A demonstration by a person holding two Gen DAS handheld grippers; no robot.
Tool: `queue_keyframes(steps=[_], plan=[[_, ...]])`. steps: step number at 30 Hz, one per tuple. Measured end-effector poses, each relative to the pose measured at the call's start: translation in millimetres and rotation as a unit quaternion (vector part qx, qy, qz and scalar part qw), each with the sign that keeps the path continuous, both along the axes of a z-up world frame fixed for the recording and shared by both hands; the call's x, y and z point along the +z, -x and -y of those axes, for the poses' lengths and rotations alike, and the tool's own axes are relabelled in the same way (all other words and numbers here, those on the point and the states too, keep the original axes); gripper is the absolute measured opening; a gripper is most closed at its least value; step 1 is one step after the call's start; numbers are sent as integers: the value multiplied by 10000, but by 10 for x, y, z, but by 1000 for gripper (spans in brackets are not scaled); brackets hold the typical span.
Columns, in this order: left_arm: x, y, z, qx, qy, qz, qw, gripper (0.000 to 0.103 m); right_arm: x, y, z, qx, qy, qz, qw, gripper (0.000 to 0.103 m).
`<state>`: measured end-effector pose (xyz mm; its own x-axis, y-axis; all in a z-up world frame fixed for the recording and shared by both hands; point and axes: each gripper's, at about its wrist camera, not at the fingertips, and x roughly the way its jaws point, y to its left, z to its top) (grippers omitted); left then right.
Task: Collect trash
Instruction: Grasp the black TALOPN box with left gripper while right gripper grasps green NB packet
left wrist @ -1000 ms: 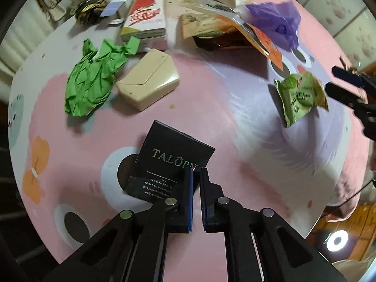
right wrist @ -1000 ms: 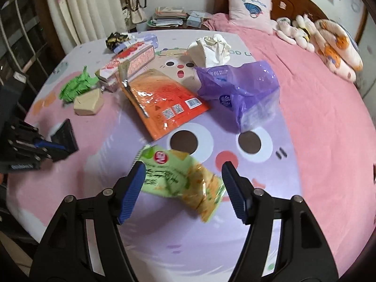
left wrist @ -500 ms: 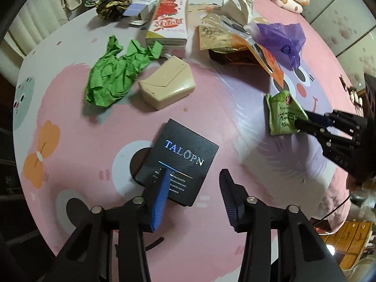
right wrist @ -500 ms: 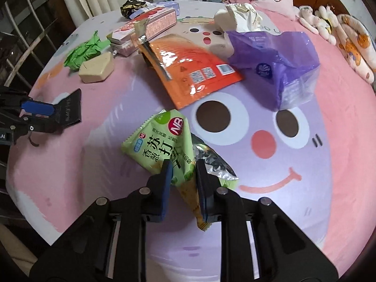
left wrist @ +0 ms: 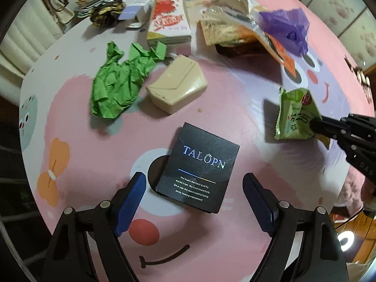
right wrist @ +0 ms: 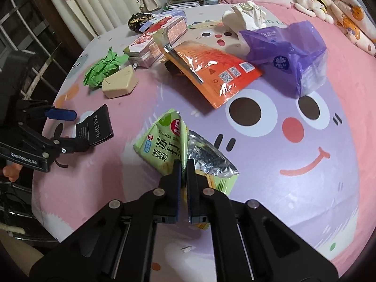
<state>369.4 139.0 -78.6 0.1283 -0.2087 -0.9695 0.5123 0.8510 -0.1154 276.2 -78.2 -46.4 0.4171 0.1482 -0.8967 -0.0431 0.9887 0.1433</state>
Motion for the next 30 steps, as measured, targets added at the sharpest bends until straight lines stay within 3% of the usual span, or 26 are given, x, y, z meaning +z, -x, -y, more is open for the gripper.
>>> queue_keyframes(steps=[13,15,23,30], plan=[[-184,-49,168,-361,-337,70,9988,80,-32,77,-9,-369,-181,11,9992,2],[-177,-35,207,-411,-388,152,9983,71,-32,88,-14,-401,-207,10,9990,2],[-134,74,282,-414,-217,198,9987,61,-7,156,-24,-595,-443,13,9972,1],[92,322,264,-249,43,301,9992,55,148,263,-54,-608,-495,104,9969,0]])
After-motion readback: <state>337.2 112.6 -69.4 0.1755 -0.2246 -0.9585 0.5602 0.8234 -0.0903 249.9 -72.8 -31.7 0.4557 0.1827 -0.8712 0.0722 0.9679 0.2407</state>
